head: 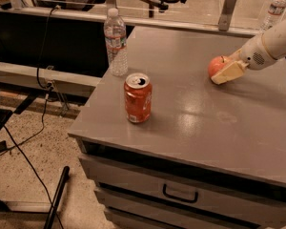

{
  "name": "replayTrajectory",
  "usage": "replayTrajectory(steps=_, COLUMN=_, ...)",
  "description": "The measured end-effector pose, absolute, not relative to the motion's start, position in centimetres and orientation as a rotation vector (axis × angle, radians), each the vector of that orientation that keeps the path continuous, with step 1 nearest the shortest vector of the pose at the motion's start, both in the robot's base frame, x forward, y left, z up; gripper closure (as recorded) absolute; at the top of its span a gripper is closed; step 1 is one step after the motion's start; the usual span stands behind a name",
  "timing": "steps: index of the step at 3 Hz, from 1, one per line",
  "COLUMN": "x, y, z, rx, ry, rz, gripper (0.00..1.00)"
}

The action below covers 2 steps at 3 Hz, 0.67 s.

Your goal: Move apple near water bottle

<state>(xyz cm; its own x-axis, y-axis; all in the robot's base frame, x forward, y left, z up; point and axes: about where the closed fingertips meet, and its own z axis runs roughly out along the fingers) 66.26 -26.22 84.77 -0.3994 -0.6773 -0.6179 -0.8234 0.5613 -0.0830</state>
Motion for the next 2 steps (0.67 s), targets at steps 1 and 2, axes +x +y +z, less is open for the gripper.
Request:
replayTrajectory(steps=1, x=66.6, y=-24.7, z=87.3, rx=-1.231, ry=2.136, rz=0.336, gripper=1.00)
replayTrajectory(steps=2, x=67.1, y=-23.1, z=90.4, rx=-1.263, ry=2.067, rz=0.355, gripper=1.00)
